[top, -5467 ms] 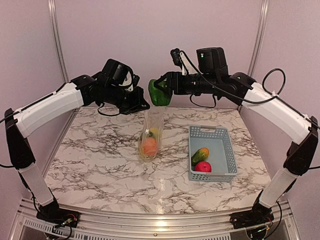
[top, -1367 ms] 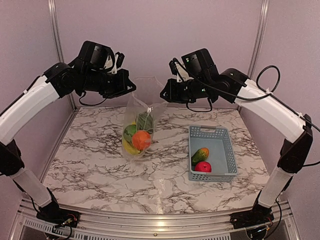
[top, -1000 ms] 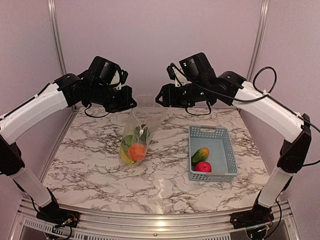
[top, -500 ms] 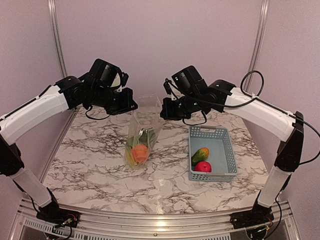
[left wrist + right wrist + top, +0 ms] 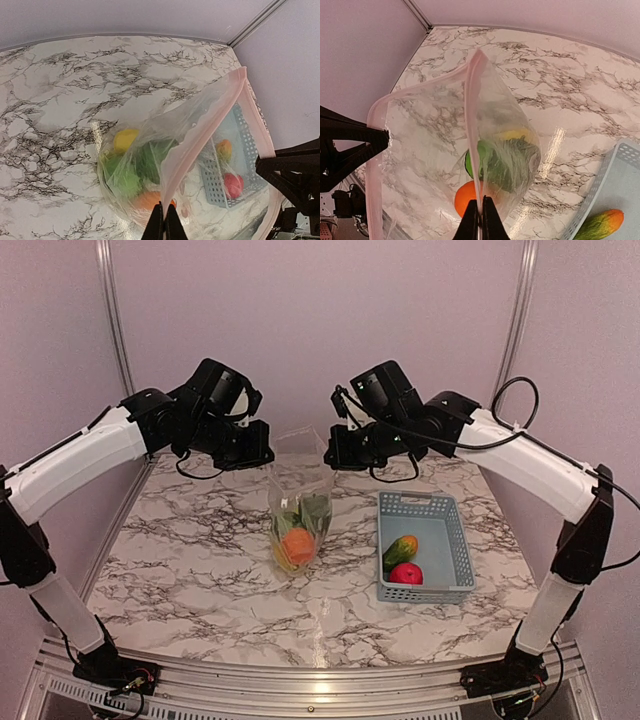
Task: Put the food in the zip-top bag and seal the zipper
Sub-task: Adjust the zipper food storage bag at the center of the board, then pick up the fake fruit from the bin.
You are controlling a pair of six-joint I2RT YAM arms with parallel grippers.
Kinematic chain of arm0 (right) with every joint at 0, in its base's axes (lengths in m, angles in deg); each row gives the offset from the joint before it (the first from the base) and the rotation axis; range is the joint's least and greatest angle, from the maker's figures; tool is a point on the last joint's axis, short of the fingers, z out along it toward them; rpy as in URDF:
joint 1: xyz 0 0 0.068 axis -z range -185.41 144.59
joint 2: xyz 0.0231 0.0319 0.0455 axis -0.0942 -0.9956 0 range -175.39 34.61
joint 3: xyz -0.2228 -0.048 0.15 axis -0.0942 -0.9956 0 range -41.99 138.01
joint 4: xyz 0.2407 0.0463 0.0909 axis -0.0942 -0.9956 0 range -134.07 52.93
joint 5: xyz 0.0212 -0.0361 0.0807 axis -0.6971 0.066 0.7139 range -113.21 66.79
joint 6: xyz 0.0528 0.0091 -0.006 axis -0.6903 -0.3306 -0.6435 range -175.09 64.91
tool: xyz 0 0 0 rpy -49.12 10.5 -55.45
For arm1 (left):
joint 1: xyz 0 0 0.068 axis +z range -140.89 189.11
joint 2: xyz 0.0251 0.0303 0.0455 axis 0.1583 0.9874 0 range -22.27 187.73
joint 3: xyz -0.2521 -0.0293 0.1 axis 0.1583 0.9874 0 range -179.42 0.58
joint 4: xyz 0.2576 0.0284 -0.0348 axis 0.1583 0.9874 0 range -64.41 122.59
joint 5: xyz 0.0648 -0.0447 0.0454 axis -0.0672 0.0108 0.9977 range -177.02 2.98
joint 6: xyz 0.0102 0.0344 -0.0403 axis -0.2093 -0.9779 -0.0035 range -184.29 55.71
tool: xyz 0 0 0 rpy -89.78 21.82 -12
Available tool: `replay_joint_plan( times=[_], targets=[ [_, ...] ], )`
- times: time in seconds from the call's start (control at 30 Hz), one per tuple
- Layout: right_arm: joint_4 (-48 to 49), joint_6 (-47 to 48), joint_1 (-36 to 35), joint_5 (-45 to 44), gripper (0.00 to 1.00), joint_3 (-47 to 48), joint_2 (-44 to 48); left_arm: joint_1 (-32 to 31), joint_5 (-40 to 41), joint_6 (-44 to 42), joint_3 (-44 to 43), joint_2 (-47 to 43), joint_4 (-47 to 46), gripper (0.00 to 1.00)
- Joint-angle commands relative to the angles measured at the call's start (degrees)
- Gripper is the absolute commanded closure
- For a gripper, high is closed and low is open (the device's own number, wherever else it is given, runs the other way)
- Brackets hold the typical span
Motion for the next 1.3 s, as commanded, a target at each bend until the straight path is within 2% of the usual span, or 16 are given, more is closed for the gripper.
replay_joint_plan(
  times=[0.0, 0.17, 0.23, 0.3, 0.4, 0.53, 0.6, 0.63, 0.67, 0.73, 0.8, 0.97, 1.07, 1.27],
  targets=[
    [-0.8, 0.5, 0.4, -0.1, 0.95, 0.8, 0.9, -0.1, -0.4, -0.1, -1.3, 1.0, 2.6, 1.00],
    [-2.6, 1.4, 1.4, 0.8, 0.84, 6.0, 1.2, -0.1, -0.8, -0.4, -3.9, 1.6, 2.6, 1.00],
    [-1.8, 1.8, 1.6, 3.4, 0.73, 6.2, 1.7, -0.1, -1.4, -0.2, -4.3, 1.8, 2.5, 1.00],
    [-1.0, 1.1, 1.7, 6.5, 0.55, 5.8, 2.5, -0.2, -2.0, -0.2, -4.2, 2.0, 2.6, 1.00],
    [-2.3, 1.6, 2.1, 7.9, 0.43, 5.9, 3.6, -0.2, -2.6, 0.2, -3.3, 1.8, 2.5, 1.00],
    [-6.9, 5.9, 2.1, -1.0, 0.32, 8.1, 6.9, -0.1, -2.3, 0.3, -2.0, 1.3, 2.2, 1.00],
    [-7.5, 9.0, 2.1, -8.2, 0.16, 7.5, 9.8, -0.2, -2.2, 0.3, -1.7, 1.1, 2.2, 1.00],
    [-7.5, 10.5, 2.2, -12.1, 0.04, 6.0, 11.7, -0.1, -2.2, 0.3, -1.6, 1.1, 2.2, 1.00],
    [-6.9, 11.3, 2.3, -16.1, 0.02, 4.0, 13.6, -0.2, -2.2, 0.3, -1.5, 1.1, 2.2, 1.00],
    [-3.6, 11.7, 3.0, -22.3, 0.02, -2.9, 19.1, -0.2, -2.2, 0.3, -1.4, 1.2, 2.0, 1.00],
    [1.5, 10.7, 5.2, -24.1, 0.01, -11.7, 25.6, -0.2, -2.2, 0.4, -1.2, 1.2, 1.8, 1.00],
    [10.3, 11.8, 7.9, -19.7, 0.04, -27.8, 38.5, -0.1, -1.3, -0.9, -0.2, 0.7, 0.4, 1.00],
    [7.4, 11.3, 7.9, -17.7, 0.06, -31.9, 40.4, -0.1, -0.3, -1.9, 0.6, 0.0, -0.8, 1.00],
    [-0.3, 9.8, 7.9, -9.9, 0.13, -37.5, 36.1, -0.1, -0.3, -4.4, 2.3, -0.8, -2.9, 1.00]
  ],
)
